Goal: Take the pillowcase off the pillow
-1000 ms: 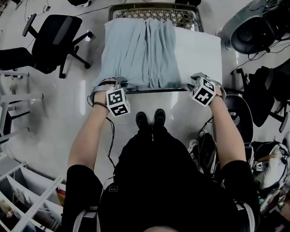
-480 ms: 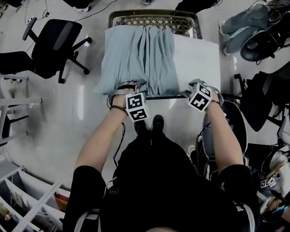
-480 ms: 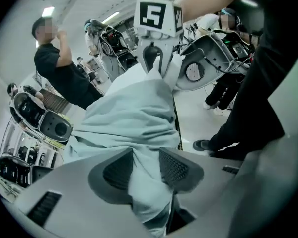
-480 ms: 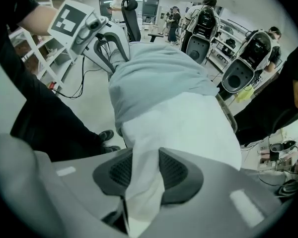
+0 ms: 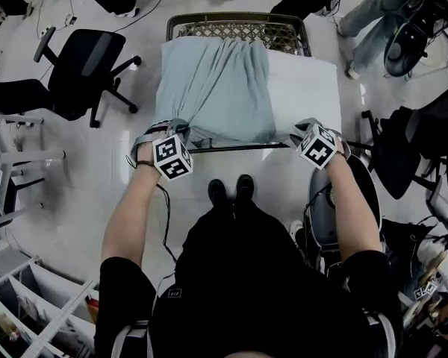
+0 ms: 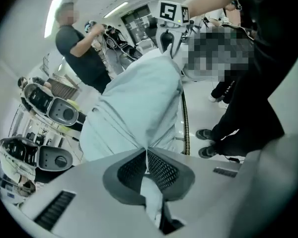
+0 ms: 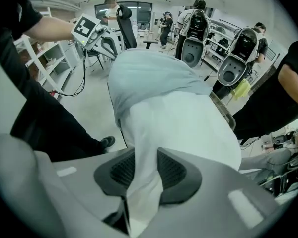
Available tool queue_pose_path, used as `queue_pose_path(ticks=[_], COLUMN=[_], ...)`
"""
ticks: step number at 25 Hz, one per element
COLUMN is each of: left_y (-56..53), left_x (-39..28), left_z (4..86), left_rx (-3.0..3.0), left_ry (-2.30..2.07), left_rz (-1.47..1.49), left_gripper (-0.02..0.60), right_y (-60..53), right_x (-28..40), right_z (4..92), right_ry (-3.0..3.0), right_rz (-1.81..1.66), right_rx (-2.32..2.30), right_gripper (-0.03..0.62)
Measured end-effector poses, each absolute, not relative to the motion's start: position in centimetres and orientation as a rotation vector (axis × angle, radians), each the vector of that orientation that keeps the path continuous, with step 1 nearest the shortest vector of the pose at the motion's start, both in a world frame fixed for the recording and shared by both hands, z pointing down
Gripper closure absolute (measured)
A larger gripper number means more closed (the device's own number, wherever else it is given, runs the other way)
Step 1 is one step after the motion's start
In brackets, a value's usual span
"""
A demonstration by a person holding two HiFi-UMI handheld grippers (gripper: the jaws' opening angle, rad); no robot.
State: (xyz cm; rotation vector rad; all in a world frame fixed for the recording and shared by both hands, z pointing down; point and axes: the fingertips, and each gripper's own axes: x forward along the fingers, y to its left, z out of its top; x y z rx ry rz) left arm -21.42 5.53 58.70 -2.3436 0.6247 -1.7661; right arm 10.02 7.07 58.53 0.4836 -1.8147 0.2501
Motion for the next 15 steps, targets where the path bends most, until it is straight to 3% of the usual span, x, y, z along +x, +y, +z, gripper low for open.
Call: queue_pose_path(ticks=[4, 7, 11, 12, 15], left_y=[5.6, 7.3, 8.2, 8.0, 7.5], left_x=[-20.1, -13.0, -5.3, -4.7, -6.0], left_z=[57.7, 55.9, 56.9, 57.7, 59.6], left_rx=[-2.309, -2.389, -2.429, -2.399, -2.283], left_ry=[0.674, 0.569, 0.429, 0.417, 0.4], left_rz=[-1.742, -1.557, -1.434, -1.45, -1.542], left_gripper=[0.556, 0.452, 0.419, 0.422, 0.57], right_y=[7.2, 7.1, 7.5, 7.7, 8.4], right_x=[9.6, 9.3, 8.5, 8.3, 8.2], right_z=[58.3, 58.1, 57.7, 57.7, 58.1], right_ry=[-1.778, -1.756, -1.763, -1.765, -1.761], right_rz=[0.259, 0.235, 0.238, 0.241, 0.246], right_rx=[0.499, 0.506, 0.522, 0.526, 0.524], right_gripper=[0.478, 0.48, 0.491, 0.493, 0.503])
